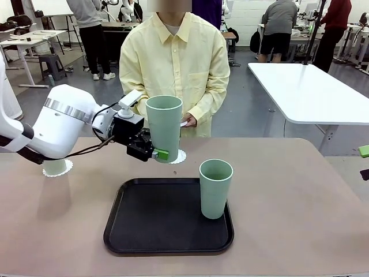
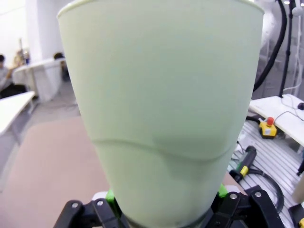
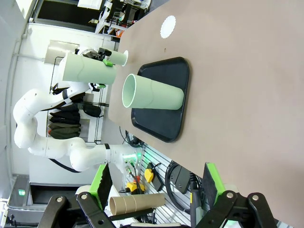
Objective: Place coasters on the table and set cups on them.
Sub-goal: Take one Reusable plastic cup from the Flat Tray and place it on a coaster set by the human.
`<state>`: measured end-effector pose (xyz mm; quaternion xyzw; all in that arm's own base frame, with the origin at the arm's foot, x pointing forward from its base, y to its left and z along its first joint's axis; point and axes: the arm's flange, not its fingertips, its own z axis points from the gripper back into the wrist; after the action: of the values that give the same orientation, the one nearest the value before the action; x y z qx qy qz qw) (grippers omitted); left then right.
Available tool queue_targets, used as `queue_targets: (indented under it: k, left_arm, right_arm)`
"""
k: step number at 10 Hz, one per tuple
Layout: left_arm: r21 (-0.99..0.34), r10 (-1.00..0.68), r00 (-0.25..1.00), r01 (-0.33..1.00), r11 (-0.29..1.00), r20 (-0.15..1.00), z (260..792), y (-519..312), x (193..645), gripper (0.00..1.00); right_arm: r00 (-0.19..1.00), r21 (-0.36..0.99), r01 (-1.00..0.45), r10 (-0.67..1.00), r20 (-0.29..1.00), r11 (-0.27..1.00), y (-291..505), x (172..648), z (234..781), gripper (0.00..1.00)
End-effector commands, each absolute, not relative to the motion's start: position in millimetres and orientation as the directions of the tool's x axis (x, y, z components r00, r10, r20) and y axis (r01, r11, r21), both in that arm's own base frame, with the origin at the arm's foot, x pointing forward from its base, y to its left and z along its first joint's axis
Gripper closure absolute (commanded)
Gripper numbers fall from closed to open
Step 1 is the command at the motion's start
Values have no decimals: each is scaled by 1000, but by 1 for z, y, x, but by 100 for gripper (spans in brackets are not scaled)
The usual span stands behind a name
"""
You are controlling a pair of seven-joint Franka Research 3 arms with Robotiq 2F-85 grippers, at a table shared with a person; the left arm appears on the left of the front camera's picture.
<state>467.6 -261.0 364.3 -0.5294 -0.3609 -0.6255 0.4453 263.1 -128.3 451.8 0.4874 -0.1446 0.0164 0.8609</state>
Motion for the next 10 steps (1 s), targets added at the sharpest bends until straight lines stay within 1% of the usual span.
queue_targets:
  k: [1, 2, 3, 4, 5, 6, 8, 9, 10]
  left_arm:
    - [-5, -173, -61, 934, -357, 983, 361, -262, 467, 100]
    - [-5, -173, -61, 934, -357, 983, 361, -262, 467, 100]
    - [-22, -175, -42, 938, -345, 984, 363, -261, 467, 22]
    - [0, -169, -57, 949, -316, 984, 378, -265, 502, 22]
    - [-35, -226, -29, 961, -275, 974, 384, -274, 533, 22]
    - [-79, -249, 14, 964, -253, 968, 382, -280, 565, 22]
    - [-140, -294, 52, 948, -287, 954, 385, -286, 617, 22]
    - [-144, -308, 50, 946, -291, 950, 384, -284, 639, 22]
    - [-153, -339, 35, 932, -328, 940, 386, -280, 662, 22]
  right_arm:
    - [955, 838, -186, -105, 277, 513, -129, 264, 452, 0]
    - [955, 838, -186, -105, 277, 513, -129, 264, 452, 0]
    - [955, 838, -186, -105, 277, 513, -129, 264, 452, 0]
    - [955, 838, -186, -105, 277, 513, -129, 264, 452, 0]
    - [955, 838, -186, -105, 277, 513, -129, 264, 452, 0]
    - [955, 838, -186, -105, 277, 513, -129, 264, 452, 0]
    - [955, 838, -186, -105, 277, 513, -129, 264, 452, 0]
    - [955, 838, -186, -105, 277, 513, -129, 264, 452, 0]
    - [955, 838, -186, -105, 277, 513, -129, 264, 452, 0]
